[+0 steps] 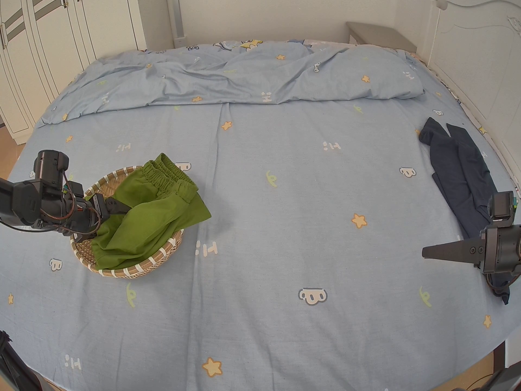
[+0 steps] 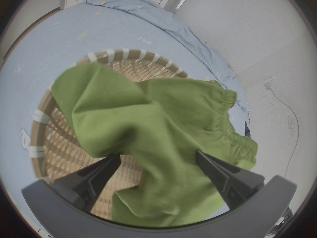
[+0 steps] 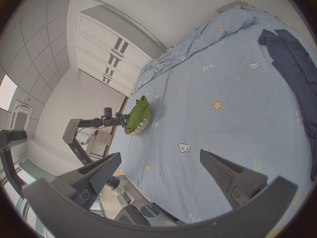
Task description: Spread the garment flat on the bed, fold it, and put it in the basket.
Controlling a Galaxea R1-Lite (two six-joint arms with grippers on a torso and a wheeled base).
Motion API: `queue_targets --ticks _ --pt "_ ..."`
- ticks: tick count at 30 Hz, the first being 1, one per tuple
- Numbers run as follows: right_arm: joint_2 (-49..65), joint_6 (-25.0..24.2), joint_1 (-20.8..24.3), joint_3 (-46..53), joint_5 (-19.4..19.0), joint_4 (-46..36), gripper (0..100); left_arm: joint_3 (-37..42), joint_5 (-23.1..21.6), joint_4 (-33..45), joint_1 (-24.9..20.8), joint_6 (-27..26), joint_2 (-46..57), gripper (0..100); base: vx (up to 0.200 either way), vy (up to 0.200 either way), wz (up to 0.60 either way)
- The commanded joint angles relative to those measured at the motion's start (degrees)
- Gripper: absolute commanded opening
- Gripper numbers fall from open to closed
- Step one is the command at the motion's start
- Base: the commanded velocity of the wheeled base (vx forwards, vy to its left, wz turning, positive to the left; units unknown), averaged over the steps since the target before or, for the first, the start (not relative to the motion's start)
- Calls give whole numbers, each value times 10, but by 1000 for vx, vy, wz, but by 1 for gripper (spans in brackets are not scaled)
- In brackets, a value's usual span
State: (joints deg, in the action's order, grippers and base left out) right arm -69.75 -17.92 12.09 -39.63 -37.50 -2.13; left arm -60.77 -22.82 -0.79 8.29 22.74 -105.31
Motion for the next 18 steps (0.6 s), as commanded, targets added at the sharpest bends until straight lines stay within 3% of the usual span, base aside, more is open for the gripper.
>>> queue_targets --ticks 1,7,12,13,15,18 --pt "1 0 -1 0 0 0 100 -8 1 33 -2 -1 85 100 0 0 0" --pt "5 4 -2 3 1 1 100 -22 4 96 0 -17 170 100 0 0 0" --pt "59 72 -1 34 3 13 100 -15 8 130 -13 -29 259 100 0 0 0" --pt "108 133 -1 58 7 32 100 -1 22 155 -46 -30 323 100 0 0 0" --pt "123 141 -1 61 8 38 100 9 33 163 -60 -30 347 100 0 0 0" --pt "171 149 5 77 9 49 100 54 100 178 -117 -30 446 100 0 0 0"
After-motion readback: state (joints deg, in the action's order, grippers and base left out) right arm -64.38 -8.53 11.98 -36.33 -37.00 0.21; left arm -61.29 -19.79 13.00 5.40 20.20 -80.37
